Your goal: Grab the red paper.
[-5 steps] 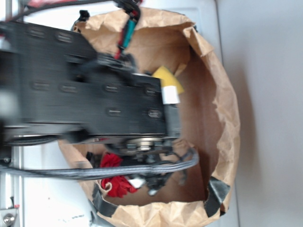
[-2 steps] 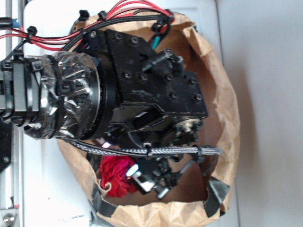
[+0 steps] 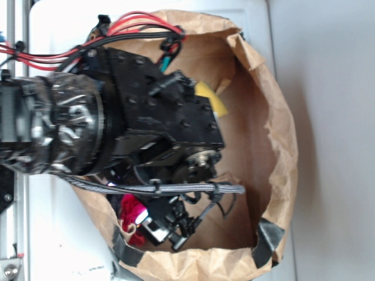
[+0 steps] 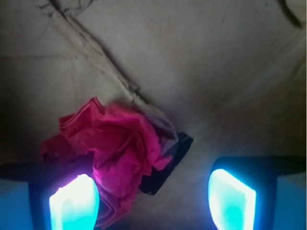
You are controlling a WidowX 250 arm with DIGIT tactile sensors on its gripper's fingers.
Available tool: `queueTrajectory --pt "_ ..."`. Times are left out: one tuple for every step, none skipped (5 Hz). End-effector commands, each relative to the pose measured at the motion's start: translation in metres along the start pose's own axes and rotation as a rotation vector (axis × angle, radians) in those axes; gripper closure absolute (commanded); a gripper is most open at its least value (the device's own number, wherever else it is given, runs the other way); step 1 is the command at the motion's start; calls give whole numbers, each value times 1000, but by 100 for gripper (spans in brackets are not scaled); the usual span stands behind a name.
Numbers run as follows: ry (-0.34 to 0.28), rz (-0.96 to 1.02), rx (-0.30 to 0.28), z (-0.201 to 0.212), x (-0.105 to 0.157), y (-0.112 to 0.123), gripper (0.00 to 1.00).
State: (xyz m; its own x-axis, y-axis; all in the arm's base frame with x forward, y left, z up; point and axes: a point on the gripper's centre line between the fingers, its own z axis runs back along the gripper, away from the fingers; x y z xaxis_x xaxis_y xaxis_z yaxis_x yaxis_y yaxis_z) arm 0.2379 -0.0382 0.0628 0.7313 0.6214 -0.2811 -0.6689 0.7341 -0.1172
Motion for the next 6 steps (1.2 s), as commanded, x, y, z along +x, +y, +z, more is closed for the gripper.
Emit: queueTrajectory --pt "-72 -60 -71 -10 -9 -12 0" --pt "-78 -80 -84 -15 -6 -19 0" --pt "-108 -82 -59 -23 1 -22 0" --pt "-131 -75 -44 -24 7 -22 100" --pt "-140 -82 -40 -18 10 -21 100" --pt "-227 -50 -57 7 17 -21 100"
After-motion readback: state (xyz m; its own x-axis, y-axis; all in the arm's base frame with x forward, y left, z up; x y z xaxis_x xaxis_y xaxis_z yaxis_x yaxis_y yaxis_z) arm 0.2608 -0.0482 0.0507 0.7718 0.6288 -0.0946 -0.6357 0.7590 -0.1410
